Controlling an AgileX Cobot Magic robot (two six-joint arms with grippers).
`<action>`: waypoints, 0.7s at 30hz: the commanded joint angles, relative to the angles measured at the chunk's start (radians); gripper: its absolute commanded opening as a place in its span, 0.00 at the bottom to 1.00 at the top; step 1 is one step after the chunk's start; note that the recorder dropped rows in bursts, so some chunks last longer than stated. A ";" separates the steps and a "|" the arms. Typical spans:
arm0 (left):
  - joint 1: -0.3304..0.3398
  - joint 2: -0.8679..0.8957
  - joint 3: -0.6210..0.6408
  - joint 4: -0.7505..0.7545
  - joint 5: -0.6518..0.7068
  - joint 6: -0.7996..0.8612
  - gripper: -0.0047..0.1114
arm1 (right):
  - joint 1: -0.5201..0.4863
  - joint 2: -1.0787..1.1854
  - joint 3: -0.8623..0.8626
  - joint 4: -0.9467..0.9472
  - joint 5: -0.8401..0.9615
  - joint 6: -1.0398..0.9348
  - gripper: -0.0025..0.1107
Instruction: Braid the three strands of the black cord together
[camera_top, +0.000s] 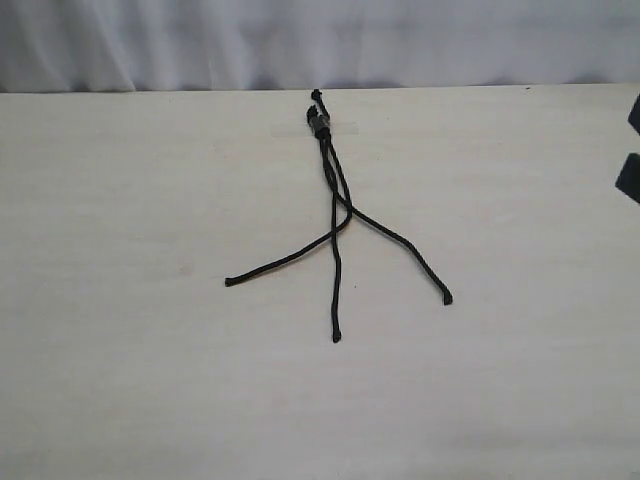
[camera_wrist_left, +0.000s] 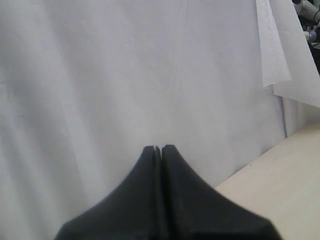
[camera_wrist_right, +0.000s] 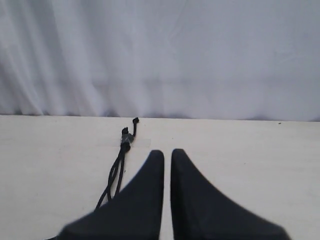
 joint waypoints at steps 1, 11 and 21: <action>0.002 -0.005 0.004 -0.001 -0.001 -0.006 0.04 | -0.004 -0.051 0.005 0.000 -0.021 0.005 0.06; 0.251 -0.556 0.325 -0.002 0.111 -0.002 0.04 | -0.004 -0.084 0.005 0.000 -0.022 0.014 0.06; 0.387 -0.650 0.505 -0.109 0.209 0.015 0.04 | -0.004 -0.084 0.005 -0.004 -0.021 0.014 0.06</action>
